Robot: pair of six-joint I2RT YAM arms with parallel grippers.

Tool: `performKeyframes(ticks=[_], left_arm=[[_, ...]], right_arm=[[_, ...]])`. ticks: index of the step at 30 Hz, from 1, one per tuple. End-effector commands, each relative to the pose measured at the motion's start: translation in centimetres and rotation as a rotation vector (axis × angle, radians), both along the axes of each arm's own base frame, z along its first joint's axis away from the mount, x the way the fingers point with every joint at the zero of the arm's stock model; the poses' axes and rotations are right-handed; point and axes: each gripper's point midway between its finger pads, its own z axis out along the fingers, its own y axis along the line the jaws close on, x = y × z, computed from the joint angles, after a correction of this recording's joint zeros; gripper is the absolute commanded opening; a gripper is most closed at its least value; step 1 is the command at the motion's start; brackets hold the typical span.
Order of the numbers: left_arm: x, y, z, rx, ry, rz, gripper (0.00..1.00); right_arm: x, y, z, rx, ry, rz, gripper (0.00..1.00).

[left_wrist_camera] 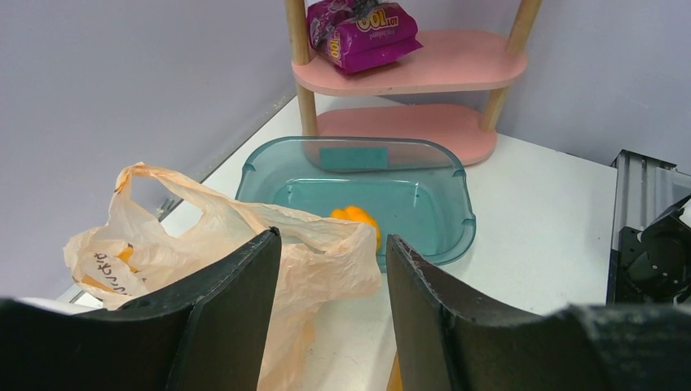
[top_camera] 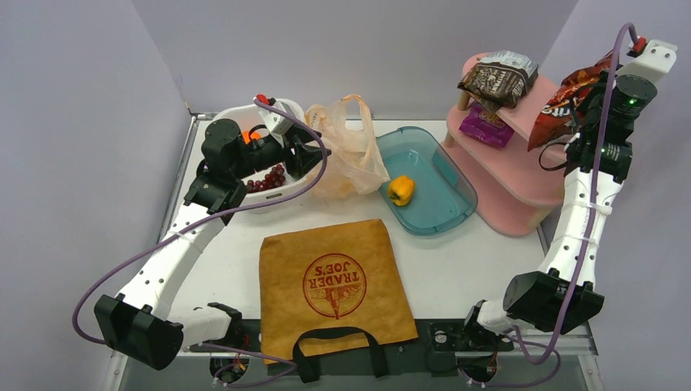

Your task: Untie the knot of the grocery bags and take out the mixed food

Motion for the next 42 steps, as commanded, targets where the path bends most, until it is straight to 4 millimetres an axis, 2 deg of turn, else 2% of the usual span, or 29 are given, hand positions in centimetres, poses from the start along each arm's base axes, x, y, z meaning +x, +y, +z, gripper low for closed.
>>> performKeyframes(ticks=[1, 3, 4, 5, 7, 11, 15, 20, 23, 26, 28, 29, 30, 31, 32, 33, 34, 35, 36, 37, 38, 39, 40, 41, 42], left_arm=[[-0.3, 0.4, 0.9, 0.001, -0.045, 0.013, 0.48], [-0.4, 0.3, 0.8, 0.0, -0.042, 0.009, 0.48], [-0.3, 0.3, 0.7, 0.0, -0.038, 0.009, 0.48], [-0.3, 0.2, 0.6, 0.001, -0.031, 0.008, 0.48], [-0.1, 0.2, 0.2, 0.008, -0.016, 0.008, 0.49], [0.4, 0.3, -1.6, 0.049, 0.056, 0.023, 0.51], [1.0, 0.8, -3.3, 0.098, 0.116, 0.051, 0.55], [1.3, 1.2, -4.6, 0.121, 0.177, 0.059, 0.57], [1.3, 1.3, -4.9, 0.125, 0.18, 0.06, 0.57], [1.3, 1.5, -5.3, 0.14, 0.182, 0.065, 0.57], [1.4, 1.7, -5.6, 0.148, 0.195, 0.078, 0.57], [1.6, 2.0, -5.7, 0.145, 0.204, 0.09, 0.57], [2.0, 2.5, -5.8, 0.132, 0.219, 0.106, 0.57], [2.2, 2.7, -5.8, 0.114, 0.238, 0.116, 0.57], [2.5, 3.3, -5.6, 0.078, 0.269, 0.125, 0.57], [2.7, 3.6, -5.5, 0.061, 0.282, 0.131, 0.57], [3.2, 4.4, -5.2, 0.027, 0.303, 0.143, 0.57], [3.3, 4.7, -5.1, 0.016, 0.311, 0.15, 0.57], [3.8, 5.5, -5.1, 0.006, 0.321, 0.172, 0.58], [4.0, 5.9, -5.1, 0.004, 0.324, 0.186, 0.58], [4.4, 6.7, -5.3, 0.006, 0.33, 0.213, 0.58], [4.5, 7.1, -5.5, 0.01, 0.337, 0.229, 0.58], [4.7, 7.8, -5.7, 0.009, 0.342, 0.25, 0.58], [4.7, 8.2, -5.9, 0.009, 0.35, 0.262, 0.58], [4.8, 8.8, -6.0, 0.008, 0.354, 0.278, 0.58]], right_arm=[[-2.2, -2.1, -1.6, -0.02, 0.078, -0.089, 0.01], [-2.6, -2.2, -2.4, -0.01, 0.121, -0.088, 0.27], [-2.8, -2.1, -2.7, -0.003, 0.134, -0.085, 0.32], [-3.0, -1.9, -2.5, -0.004, 0.132, -0.079, 0.43], [-3.3, -1.7, -2.1, -0.004, 0.123, -0.073, 0.56], [-3.9, -1.1, 0.0, -0.004, 0.072, -0.063, 0.71], [-4.0, 0.6, 2.5, -0.002, 0.011, 0.01, 0.75], [-4.3, 2.7, 5.1, -0.009, -0.06, 0.101, 0.77], [-4.2, 3.4, 5.8, -0.014, -0.079, 0.135, 0.77], [-3.8, 5.1, 6.6, -0.027, -0.09, 0.218, 0.77], [-3.2, 7.8, 6.7, -0.024, -0.081, 0.351, 0.76], [-2.8, 10.3, 6.9, -0.027, -0.079, 0.459, 0.76], [-2.5, 11.7, 6.3, -0.024, -0.055, 0.515, 0.76], [-2.2, 14.7, 6.0, -0.03, -0.042, 0.623, 0.76], [-2.1, 16.2, 5.4, -0.043, -0.017, 0.677, 0.76], [-2.0, 19.4, 4.6, -0.045, 0.002, 0.787, 0.77], [-2.1, 20.9, 3.9, -0.069, 0.026, 0.84, 0.78], [-2.1, 23.9, 2.7, -0.078, 0.054, 0.938, 0.78], [-2.1, 25.2, 1.5, -0.121, 0.093, 0.986, 0.78], [-2.5, 28.4, -0.2, -0.139, 0.13, 1.09, 0.79], [-2.8, 29.7, -1.4, -0.212, 0.166, 1.144, 0.8], [-3.4, 32.5, -3.6, -0.243, 0.211, 1.228, 0.8], [-3.7, 33.7, -4.7, -0.318, 0.234, 1.272, 0.8], [-4.2, 36.0, -6.8, -0.353, 0.277, 1.334, 0.8], [-4.2, 37.1, -8.1, -0.418, 0.298, 1.372, 0.8]])
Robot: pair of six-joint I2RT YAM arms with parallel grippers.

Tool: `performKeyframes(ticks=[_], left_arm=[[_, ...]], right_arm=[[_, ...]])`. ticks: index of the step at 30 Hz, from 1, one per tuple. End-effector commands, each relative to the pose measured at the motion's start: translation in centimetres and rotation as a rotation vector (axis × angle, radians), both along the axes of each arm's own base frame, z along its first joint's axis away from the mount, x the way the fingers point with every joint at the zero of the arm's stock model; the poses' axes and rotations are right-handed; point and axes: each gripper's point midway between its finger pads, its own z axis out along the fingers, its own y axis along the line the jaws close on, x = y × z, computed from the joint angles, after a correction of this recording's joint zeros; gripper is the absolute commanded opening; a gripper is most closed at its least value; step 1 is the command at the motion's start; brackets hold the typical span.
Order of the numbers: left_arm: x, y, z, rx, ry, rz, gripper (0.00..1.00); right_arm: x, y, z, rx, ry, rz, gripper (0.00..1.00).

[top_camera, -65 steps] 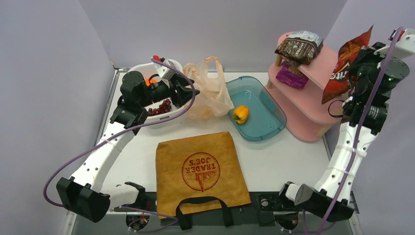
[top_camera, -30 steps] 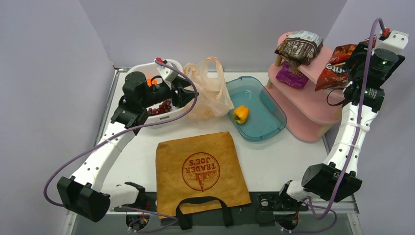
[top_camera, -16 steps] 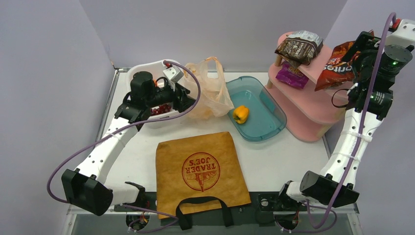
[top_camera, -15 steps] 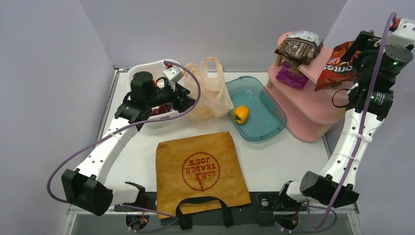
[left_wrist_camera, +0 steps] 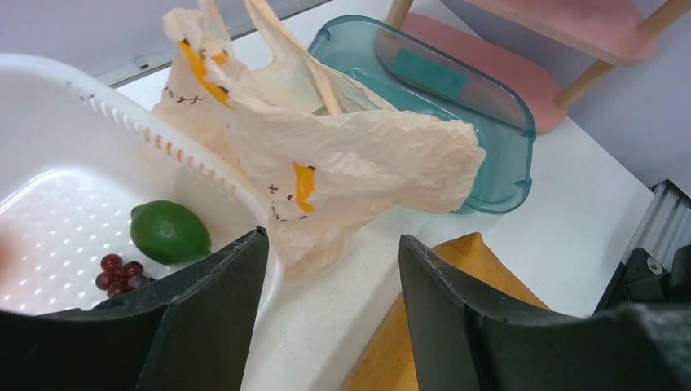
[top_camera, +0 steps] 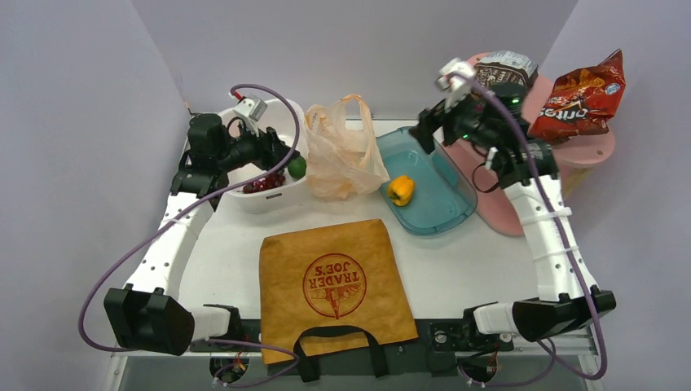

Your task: Untie the knot of the grocery bags and take out the mixed food

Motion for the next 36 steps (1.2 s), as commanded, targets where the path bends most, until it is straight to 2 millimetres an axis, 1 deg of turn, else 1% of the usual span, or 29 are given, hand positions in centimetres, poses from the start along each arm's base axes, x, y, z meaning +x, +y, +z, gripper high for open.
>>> performKeyframes(ticks=[1, 2, 3, 4, 5, 6, 7, 8, 9, 10, 11, 12, 13, 14, 15, 16, 17, 18, 19, 20, 21, 22, 24, 25, 26, 28, 30, 32, 36], left_arm=[[0.3, 1.5, 1.2, -0.027, -0.013, 0.045, 0.58], [0.4, 2.0, 1.0, -0.026, -0.009, 0.06, 0.58], [0.4, 2.2, 0.9, -0.026, -0.004, 0.065, 0.58], [0.4, 2.6, 0.8, -0.025, -0.003, 0.075, 0.58], [0.3, 2.8, 0.5, -0.024, 0.006, 0.077, 0.58], [0.2, 2.9, 0.5, -0.022, 0.004, 0.077, 0.58], [0.0, 3.1, 0.4, -0.017, 0.005, 0.076, 0.58], [-0.2, 3.1, 0.3, -0.013, 0.005, 0.073, 0.58], [-0.5, 3.2, 0.2, -0.006, -0.001, 0.065, 0.58], [-0.7, 3.2, 0.1, 0.0, -0.006, 0.06, 0.58], [-1.2, 3.2, 0.0, 0.013, -0.025, 0.047, 0.58], [-1.5, 3.2, -0.1, 0.02, -0.038, 0.037, 0.58], [-2.0, 3.1, -0.3, 0.033, -0.062, 0.013, 0.58], [-2.3, 3.1, -0.4, 0.039, -0.078, 0.005, 0.58], [-2.7, 3.2, -0.6, 0.052, -0.11, -0.007, 0.58], [-2.9, 3.2, -0.6, 0.06, -0.129, -0.011, 0.58], [-3.3, 3.3, -1.0, 0.073, -0.157, -0.022, 0.58], [-3.4, 3.2, -0.8, 0.079, -0.191, -0.031, 0.58], [-3.7, 3.2, -1.1, 0.078, -0.201, -0.035, 0.58], [-3.7, 3.1, -0.7, 0.067, -0.225, -0.039, 0.58], [-3.9, 2.9, -0.8, 0.057, -0.23, -0.042, 0.58], [-3.8, 2.7, -0.5, 0.038, -0.254, -0.049, 0.58], [-3.9, 2.5, 0.3, 0.012, -0.296, -0.054, 0.58], [-4.0, 2.4, 0.6, 0.007, -0.318, -0.062, 0.58], [-4.1, 2.2, 1.2, 0.0, -0.373, -0.074, 0.58], [-4.2, 2.0, 2.0, 0.005, -0.455, -0.085, 0.58], [-3.8, 1.9, 2.5, 0.026, -0.502, -0.095, 0.58], [-3.6, 1.5, 3.3, 0.033, -0.538, -0.121, 0.58], [-4.5, 0.0, 5.9, 0.02, -0.636, -0.201, 0.58]], right_arm=[[-2.8, 7.6, -6.7, -0.293, -0.015, 0.321, 0.8], [-3.0, 9.5, -8.1, -0.332, -0.005, 0.366, 0.8], [-2.7, 10.6, -10.0, -0.374, 0.011, 0.399, 0.8], [-2.8, 12.2, -10.6, -0.397, 0.0, 0.424, 0.8], [-2.2, 13.1, -12.5, -0.421, 0.028, 0.438, 0.8], [-1.8, 14.5, -12.8, -0.428, 0.012, 0.446, 0.8], [-0.9, 15.6, -14.3, -0.44, 0.036, 0.453, 0.8], [-0.7, 16.6, -14.4, -0.452, 0.028, 0.452, 0.8], [0.1, 17.5, -16.1, -0.469, 0.056, 0.458, 0.8], [0.4, 18.3, -16.0, -0.472, 0.048, 0.459, 0.8], [1.1, 19.0, -17.3, -0.478, 0.068, 0.458, 0.78], [1.6, 19.4, -17.2, -0.476, 0.062, 0.445, 0.76], [2.4, 19.9, -18.1, -0.464, 0.084, 0.428, 0.67], [3.1, 20.1, -17.4, -0.446, 0.077, 0.405, 0.61], [3.5, 20.4, -17.6, -0.413, 0.11, 0.386, 0.42], [3.9, 20.6, -15.9, -0.369, 0.094, 0.386, 0.31], [3.7, 20.8, -14.8, -0.318, 0.105, 0.383, 0.13], [3.5, 21.1, -13.0, -0.248, 0.105, 0.392, 0.01], [3.0, 21.2, -10.8, -0.192, 0.077, 0.415, 0.0], [2.6, 21.3, -9.1, -0.125, 0.078, 0.412, 0.0], [2.1, 21.1, -6.1, -0.058, 0.021, 0.427, 0.0], [1.6, 21.1, -4.9, 0.009, 0.034, 0.425, 0.0], [0.4, 20.3, 0.1, 0.126, -0.053, 0.439, 0.0], [0.0, 20.0, 0.9, 0.148, -0.063, 0.452, 0.0], [-0.6, 19.7, 2.2, 0.18, -0.081, 0.455, 0.0], [-1.5, 19.2, 4.1, 0.236, -0.094, 0.477, 0.0], [-2.5, 19.0, 5.6, 0.294, -0.091, 0.508, 0.0], [-3.5, 19.0, 6.7, 0.33, -0.089, 0.546, 0.0], [-5.1, 19.3, 7.3, 0.361, -0.072, 0.604, 0.0]])
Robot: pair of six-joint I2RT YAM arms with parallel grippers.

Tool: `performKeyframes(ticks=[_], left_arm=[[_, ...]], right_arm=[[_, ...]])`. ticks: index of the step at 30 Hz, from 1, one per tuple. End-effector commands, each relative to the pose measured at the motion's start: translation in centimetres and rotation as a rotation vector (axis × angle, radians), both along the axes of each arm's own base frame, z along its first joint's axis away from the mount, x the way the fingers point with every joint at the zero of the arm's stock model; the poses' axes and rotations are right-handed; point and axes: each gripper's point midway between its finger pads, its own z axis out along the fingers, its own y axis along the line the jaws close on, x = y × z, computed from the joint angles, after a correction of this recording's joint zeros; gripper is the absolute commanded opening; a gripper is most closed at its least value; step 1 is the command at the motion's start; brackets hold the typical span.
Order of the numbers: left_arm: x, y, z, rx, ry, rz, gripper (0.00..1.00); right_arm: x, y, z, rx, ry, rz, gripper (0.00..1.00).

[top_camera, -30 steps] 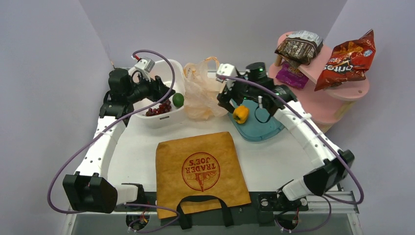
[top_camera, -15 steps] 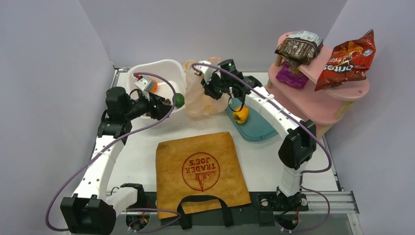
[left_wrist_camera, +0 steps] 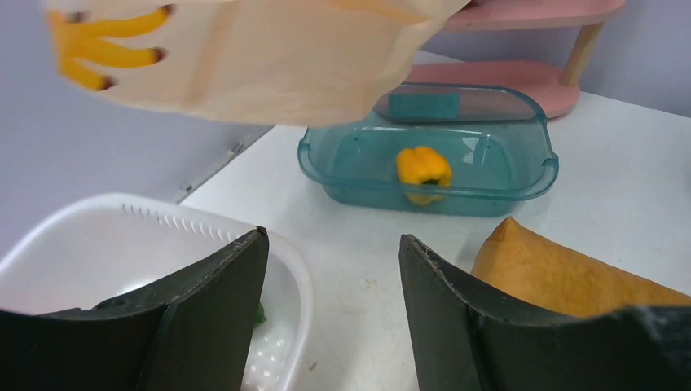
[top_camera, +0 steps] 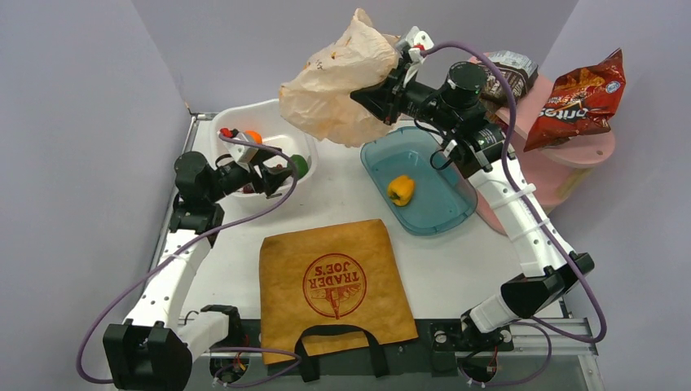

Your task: Untie the knot of the grocery bags and take out the mixed food

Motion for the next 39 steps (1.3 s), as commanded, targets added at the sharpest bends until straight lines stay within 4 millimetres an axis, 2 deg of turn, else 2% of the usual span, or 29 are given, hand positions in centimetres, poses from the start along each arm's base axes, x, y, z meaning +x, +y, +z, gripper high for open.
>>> performKeyframes(ticks=[1, 3, 6, 11, 12, 16, 19, 21, 26, 29, 31, 33, 35, 37, 39], left_arm=[[-1.3, -2.3, 6.2, 0.019, -0.271, -0.121, 0.58], [-1.7, -3.1, 7.1, 0.04, -0.327, -0.117, 0.58], [-2.3, -3.2, 8.2, 0.041, -0.376, -0.08, 0.58], [-2.9, -3.2, 9.1, -0.037, -0.323, -0.051, 0.58], [-3.0, -3.4, 9.1, -0.049, -0.307, -0.052, 0.58], [-3.8, -5.7, 9.1, -0.125, -0.209, -0.074, 0.58], [-4.5, -7.2, 9.6, -0.185, -0.14, -0.101, 0.58], [-4.2, -7.2, 10.2, -0.249, -0.076, -0.085, 0.58], [-1.1, -5.0, 10.8, -0.527, 0.206, 0.093, 0.58], [0.1, -4.0, 11.1, -0.6, 0.245, 0.17, 0.58], [0.6, -3.8, 11.5, -0.615, 0.24, 0.189, 0.53], [1.1, -3.5, 11.5, -0.62, 0.241, 0.202, 0.4], [1.3, -3.4, 11.3, -0.608, 0.237, 0.206, 0.06], [1.0, -3.2, 11.3, -0.575, 0.208, 0.191, 0.0], [-0.1, -3.2, 12.1, -0.518, 0.133, 0.13, 0.0]], right_arm=[[-2.2, 1.1, 1.6, 0.075, 0.03, 0.125, 0.0], [-2.5, 1.3, 1.5, 0.078, 0.043, 0.141, 0.0], [-2.8, 1.5, 1.2, 0.078, 0.053, 0.153, 0.0], [-3.2, 1.7, 2.1, 0.142, 0.07, 0.167, 0.0], [-3.0, 1.8, 1.7, 0.145, 0.083, 0.168, 0.0], [-3.0, 2.2, 1.0, 0.161, 0.117, 0.179, 0.0], [-3.2, 2.3, 1.5, 0.176, 0.089, 0.176, 0.0], [-2.9, 2.0, 1.4, 0.181, 0.084, 0.154, 0.0], [-3.0, 1.7, 0.6, 0.194, 0.095, 0.127, 0.0], [-3.4, 1.6, 0.1, 0.193, 0.111, 0.126, 0.0], [-3.5, 1.5, -0.3, 0.195, 0.124, 0.127, 0.0], [-3.8, 1.4, -0.4, 0.197, 0.136, 0.131, 0.0], [-3.7, 1.2, -0.7, 0.196, 0.15, 0.127, 0.0], [-3.2, 0.5, -1.0, 0.194, 0.164, 0.107, 0.0], [-2.0, -0.7, -1.8, 0.177, 0.181, 0.066, 0.0]])
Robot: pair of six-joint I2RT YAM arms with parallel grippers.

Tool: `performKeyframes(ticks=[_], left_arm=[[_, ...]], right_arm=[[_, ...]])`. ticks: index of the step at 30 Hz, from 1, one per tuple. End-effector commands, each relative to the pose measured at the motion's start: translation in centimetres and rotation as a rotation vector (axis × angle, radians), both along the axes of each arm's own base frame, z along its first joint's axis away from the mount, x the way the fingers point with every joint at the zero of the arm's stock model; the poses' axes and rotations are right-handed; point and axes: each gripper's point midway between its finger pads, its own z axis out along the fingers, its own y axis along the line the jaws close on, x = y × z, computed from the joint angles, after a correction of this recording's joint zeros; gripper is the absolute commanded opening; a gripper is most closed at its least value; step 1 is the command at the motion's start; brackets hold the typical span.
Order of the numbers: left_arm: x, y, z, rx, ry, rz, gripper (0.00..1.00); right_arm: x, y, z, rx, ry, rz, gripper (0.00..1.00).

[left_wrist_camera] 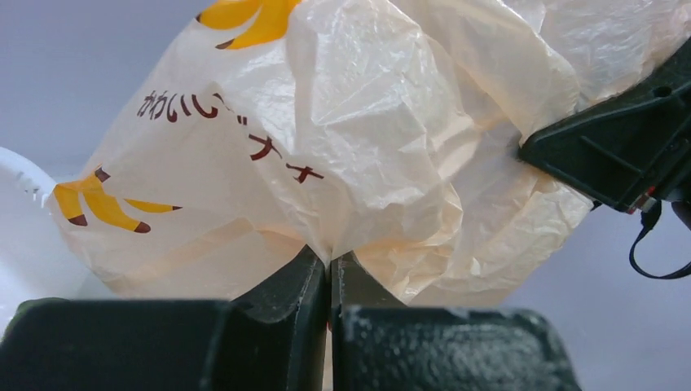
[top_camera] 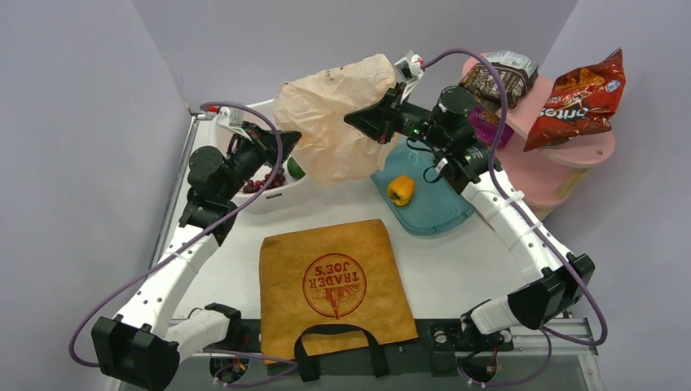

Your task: Untie the knot of the grocery bags and take out the mixed food

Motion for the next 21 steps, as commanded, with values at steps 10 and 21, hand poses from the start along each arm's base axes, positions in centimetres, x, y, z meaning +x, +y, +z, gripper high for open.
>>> performKeyframes(ticks=[10, 21], left_arm=[[-5.3, 1.3, 7.7, 0.113, -0.332, -0.216, 0.0], [-4.2, 0.1, 8.0, 0.14, -0.252, -0.191, 0.0]], right_arm=[[6.9, -7.9, -6.3, -0.346, -0.07, -0.253, 0.74], [-3.8, -11.4, 5.7, -0.491, -0.721, -0.273, 0.96]])
